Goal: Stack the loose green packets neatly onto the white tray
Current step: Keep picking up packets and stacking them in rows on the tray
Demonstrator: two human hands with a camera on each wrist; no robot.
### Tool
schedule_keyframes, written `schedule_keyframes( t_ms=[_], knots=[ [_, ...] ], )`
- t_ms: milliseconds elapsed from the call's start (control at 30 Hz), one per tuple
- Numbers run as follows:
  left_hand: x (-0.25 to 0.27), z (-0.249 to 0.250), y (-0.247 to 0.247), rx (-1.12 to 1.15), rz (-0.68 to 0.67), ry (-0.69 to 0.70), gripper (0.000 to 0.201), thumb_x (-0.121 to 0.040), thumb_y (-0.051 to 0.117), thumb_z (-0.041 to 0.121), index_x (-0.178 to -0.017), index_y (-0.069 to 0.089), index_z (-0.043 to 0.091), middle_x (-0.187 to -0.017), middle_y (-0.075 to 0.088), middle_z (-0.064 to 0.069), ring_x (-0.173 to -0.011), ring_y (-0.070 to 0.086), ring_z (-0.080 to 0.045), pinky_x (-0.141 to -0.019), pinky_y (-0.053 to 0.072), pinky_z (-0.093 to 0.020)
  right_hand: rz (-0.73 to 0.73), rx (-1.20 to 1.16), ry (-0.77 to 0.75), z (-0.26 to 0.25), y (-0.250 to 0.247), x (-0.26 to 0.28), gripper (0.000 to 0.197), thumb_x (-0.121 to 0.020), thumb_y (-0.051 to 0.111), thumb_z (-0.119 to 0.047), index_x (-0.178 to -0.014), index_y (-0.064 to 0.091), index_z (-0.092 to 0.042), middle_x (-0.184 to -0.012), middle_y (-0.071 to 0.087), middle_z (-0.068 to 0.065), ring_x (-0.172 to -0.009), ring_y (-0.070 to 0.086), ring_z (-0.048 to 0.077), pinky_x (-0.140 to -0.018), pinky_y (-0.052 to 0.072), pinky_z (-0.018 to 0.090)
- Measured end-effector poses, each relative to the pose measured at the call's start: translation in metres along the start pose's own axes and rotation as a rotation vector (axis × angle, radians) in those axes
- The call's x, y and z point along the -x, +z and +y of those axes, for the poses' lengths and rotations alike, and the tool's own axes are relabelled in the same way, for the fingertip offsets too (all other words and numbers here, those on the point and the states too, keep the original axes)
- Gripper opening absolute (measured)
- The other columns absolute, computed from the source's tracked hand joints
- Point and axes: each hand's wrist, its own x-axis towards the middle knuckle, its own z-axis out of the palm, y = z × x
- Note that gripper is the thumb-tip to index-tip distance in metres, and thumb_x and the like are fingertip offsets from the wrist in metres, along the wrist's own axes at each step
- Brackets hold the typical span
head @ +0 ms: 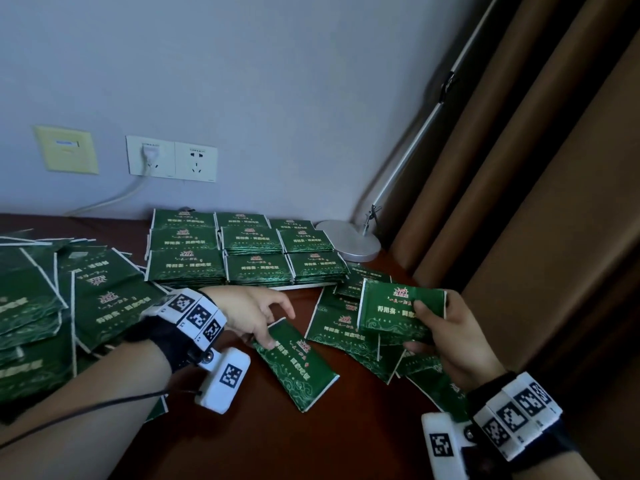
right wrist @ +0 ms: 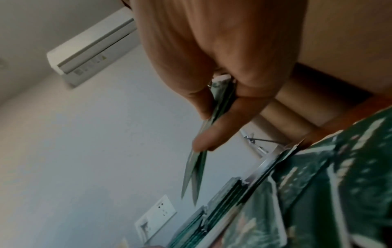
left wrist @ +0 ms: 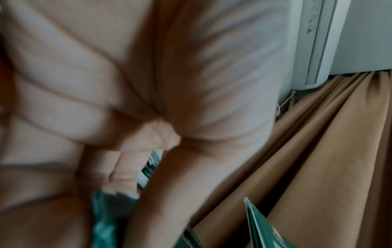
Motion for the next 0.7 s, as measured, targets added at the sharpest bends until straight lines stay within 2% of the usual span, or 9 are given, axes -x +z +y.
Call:
schedule_keyframes(
  t_ms=[133,233,267,333,433,533,600,667,700],
  knots=[
    [0.008,0.003,-0.009,0.053,-0.020,0.008,0.049,-0.091,0.059,-0.009,-0.111,0.058,0.035,-0.128,0.060,-0.019,-0.099,0.063,-0.027,-0.060,0.057,-0.026,-0.064,-0.135,-0.027,-0.004,0.030,-0.013,0.036,-0.094,0.060,-0.003,-0.123,0.049,-0.020,-0.112,0.063,0.008,-0.087,0.067,0.023,-0.049,0.054,0.025],
    [0.034,0.009,-0.031,0.090,0.072,0.057,0.051,-0.093,0.055,-0.009,-0.115,0.059,0.036,-0.128,0.055,-0.009,-0.109,0.065,-0.035,-0.077,0.060,-0.038,-0.119,-0.222,-0.070,-0.016,0.061,-0.025,0.046,-0.092,0.060,0.002,-0.129,0.049,-0.023,-0.113,0.066,0.010,-0.085,0.066,0.022,-0.048,0.051,0.023],
    [0.046,0.008,-0.043,0.114,0.147,0.074,0.051,-0.094,0.054,-0.009,-0.119,0.059,0.035,-0.126,0.054,-0.004,-0.110,0.065,-0.036,-0.080,0.060,-0.039,-0.137,-0.243,-0.077,-0.022,0.074,-0.032,0.043,-0.092,0.060,0.003,-0.127,0.051,-0.020,-0.113,0.067,0.012,-0.087,0.066,0.023,-0.050,0.052,0.022],
    [0.071,0.004,-0.066,0.192,0.326,0.106,0.052,-0.094,0.052,-0.010,-0.123,0.060,0.032,-0.126,0.051,0.000,-0.107,0.064,-0.033,-0.075,0.060,-0.035,-0.164,-0.252,-0.066,-0.034,0.097,-0.044,0.037,-0.092,0.058,0.006,-0.121,0.055,-0.018,-0.110,0.067,0.015,-0.084,0.067,0.023,-0.050,0.053,0.022],
    [0.098,-0.013,-0.092,0.301,0.623,0.106,0.051,-0.093,0.055,-0.011,-0.121,0.062,0.031,-0.133,0.046,-0.001,-0.105,0.061,-0.033,-0.072,0.061,-0.037,-0.241,-0.166,-0.006,-0.047,0.140,-0.071,0.036,-0.091,0.053,0.010,-0.113,0.058,-0.018,-0.096,0.068,0.013,-0.066,0.067,0.017,-0.043,0.050,0.023],
    [0.101,-0.035,-0.105,0.431,0.817,0.041,0.048,-0.092,0.054,-0.015,-0.125,0.060,0.019,-0.128,0.050,-0.010,-0.091,0.062,-0.029,-0.063,0.062,-0.035,-0.373,-0.014,0.003,-0.047,0.176,-0.094,0.037,-0.088,0.056,0.011,-0.106,0.059,-0.021,-0.103,0.065,0.011,-0.078,0.065,0.021,-0.048,0.054,0.024],
    [0.094,-0.048,-0.108,0.454,0.876,-0.028,0.045,-0.091,0.054,-0.015,-0.122,0.059,0.017,-0.119,0.055,-0.017,-0.079,0.065,-0.028,-0.053,0.060,-0.031,-0.424,0.089,0.007,-0.040,0.193,-0.105,0.037,-0.087,0.062,0.009,-0.112,0.058,-0.018,-0.110,0.064,0.012,-0.086,0.066,0.024,-0.054,0.058,0.028],
    [0.085,-0.056,-0.106,0.386,0.898,-0.111,0.043,-0.090,0.056,-0.012,-0.121,0.058,0.017,-0.098,0.059,-0.017,-0.067,0.062,-0.024,-0.047,0.055,-0.026,-0.427,0.241,-0.005,-0.032,0.205,-0.113,0.044,-0.085,0.069,0.004,-0.121,0.055,-0.018,-0.111,0.064,0.012,-0.083,0.069,0.025,-0.058,0.060,0.032],
    [0.080,-0.061,-0.107,0.340,0.904,-0.146,0.042,-0.089,0.057,-0.011,-0.120,0.057,0.018,-0.093,0.060,-0.015,-0.065,0.061,-0.022,-0.051,0.057,-0.029,-0.422,0.342,-0.019,-0.028,0.211,-0.118,0.047,-0.084,0.072,0.000,-0.122,0.053,-0.020,-0.109,0.064,0.011,-0.077,0.071,0.024,-0.058,0.060,0.033]
  ],
)
